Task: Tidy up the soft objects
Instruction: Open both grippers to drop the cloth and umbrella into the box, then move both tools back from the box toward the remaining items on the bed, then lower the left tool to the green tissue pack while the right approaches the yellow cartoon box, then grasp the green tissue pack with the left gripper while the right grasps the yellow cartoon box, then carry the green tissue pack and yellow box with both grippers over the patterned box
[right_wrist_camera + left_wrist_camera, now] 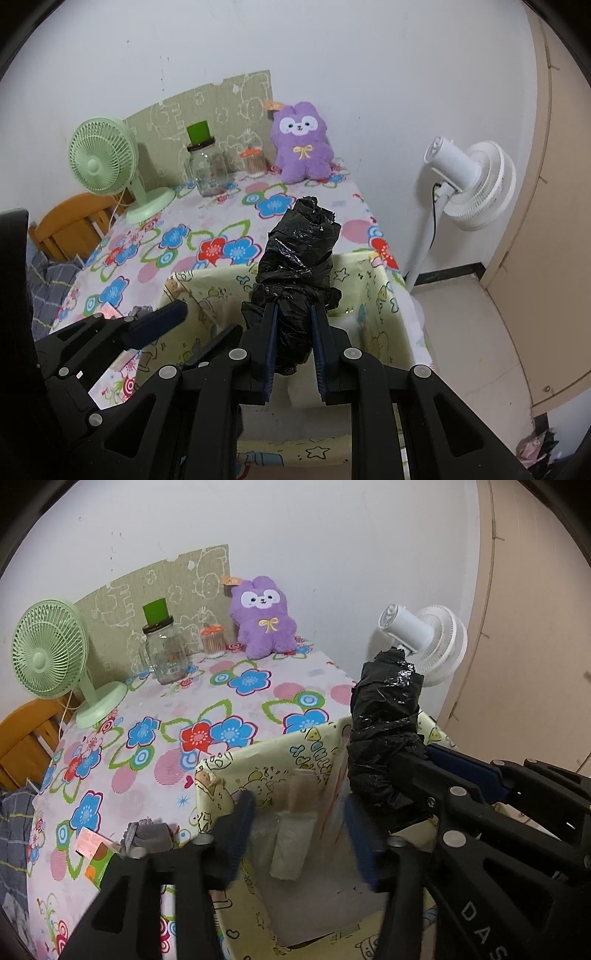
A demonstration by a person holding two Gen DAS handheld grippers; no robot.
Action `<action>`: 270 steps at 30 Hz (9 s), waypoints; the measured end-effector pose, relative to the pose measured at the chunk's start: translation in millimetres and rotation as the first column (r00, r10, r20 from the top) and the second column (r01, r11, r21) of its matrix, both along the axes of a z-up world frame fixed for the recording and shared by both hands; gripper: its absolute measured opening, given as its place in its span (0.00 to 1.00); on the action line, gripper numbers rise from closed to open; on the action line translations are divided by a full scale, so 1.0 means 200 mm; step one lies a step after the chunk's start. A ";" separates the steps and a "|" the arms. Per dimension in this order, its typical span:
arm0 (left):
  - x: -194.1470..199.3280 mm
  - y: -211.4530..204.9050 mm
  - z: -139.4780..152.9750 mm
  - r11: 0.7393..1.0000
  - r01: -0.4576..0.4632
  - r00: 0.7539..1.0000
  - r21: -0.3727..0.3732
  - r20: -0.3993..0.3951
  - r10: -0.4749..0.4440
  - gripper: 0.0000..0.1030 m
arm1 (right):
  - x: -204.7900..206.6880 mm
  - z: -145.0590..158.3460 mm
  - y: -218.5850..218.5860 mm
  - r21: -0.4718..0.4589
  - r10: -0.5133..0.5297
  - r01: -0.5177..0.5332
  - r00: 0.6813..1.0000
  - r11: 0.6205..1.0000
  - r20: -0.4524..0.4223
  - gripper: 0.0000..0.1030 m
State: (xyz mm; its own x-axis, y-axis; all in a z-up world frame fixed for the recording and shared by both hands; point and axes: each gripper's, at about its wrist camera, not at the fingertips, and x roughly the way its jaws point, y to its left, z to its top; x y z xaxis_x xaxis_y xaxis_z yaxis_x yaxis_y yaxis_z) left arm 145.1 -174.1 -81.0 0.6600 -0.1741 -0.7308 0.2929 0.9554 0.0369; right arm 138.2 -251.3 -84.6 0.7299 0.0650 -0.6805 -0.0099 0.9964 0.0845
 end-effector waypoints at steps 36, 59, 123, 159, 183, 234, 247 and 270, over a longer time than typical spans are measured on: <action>-0.12 0.06 0.02 0.999 0.054 0.998 0.009 0.016 -0.054 0.89 | -0.10 -0.04 0.02 0.026 -0.070 0.071 0.997 0.997 -0.015 0.78; -0.26 0.32 0.13 1.000 -0.010 0.995 -0.010 0.097 0.011 0.91 | -0.22 0.08 0.29 -0.021 -0.033 0.035 0.996 0.999 0.080 0.88; -0.22 0.99 -0.21 0.973 -0.226 0.974 0.036 0.030 0.225 1.00 | -0.15 -0.26 0.95 -0.098 0.061 -0.058 0.997 0.994 0.036 0.74; -0.03 0.95 -0.40 0.984 -0.155 0.987 0.091 -0.023 0.158 1.00 | 0.04 -0.48 0.91 -0.103 -0.106 0.099 0.992 0.990 -0.069 0.65; 0.00 0.93 -0.45 0.993 -0.110 0.990 0.043 -0.079 0.113 0.77 | 0.10 -0.54 0.90 -0.160 -0.160 0.144 0.983 0.977 -0.093 0.34; -0.34 0.96 0.04 0.972 -0.234 0.967 -0.005 0.097 0.234 0.75 | -0.22 -0.06 0.95 -0.058 0.028 -0.026 0.999 0.998 0.041 0.17; -0.36 0.89 0.18 0.971 -0.237 0.961 -0.021 0.145 0.237 0.75 | -0.25 0.10 0.88 -0.052 0.047 -0.042 0.995 0.998 0.091 0.17; -0.27 0.59 0.24 0.984 -0.168 0.970 -0.051 0.169 0.174 0.75 | -0.20 0.20 0.58 -0.066 0.022 -0.014 0.991 0.998 0.129 0.17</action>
State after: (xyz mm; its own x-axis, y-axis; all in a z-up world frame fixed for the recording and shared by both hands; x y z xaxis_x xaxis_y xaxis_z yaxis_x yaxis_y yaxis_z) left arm 91.3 -56.4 -33.0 0.7973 -0.0719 -0.5993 0.1174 0.9924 0.0371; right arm 98.9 -134.7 -45.2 0.8111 0.0376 -0.5838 -0.0346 0.9993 0.0162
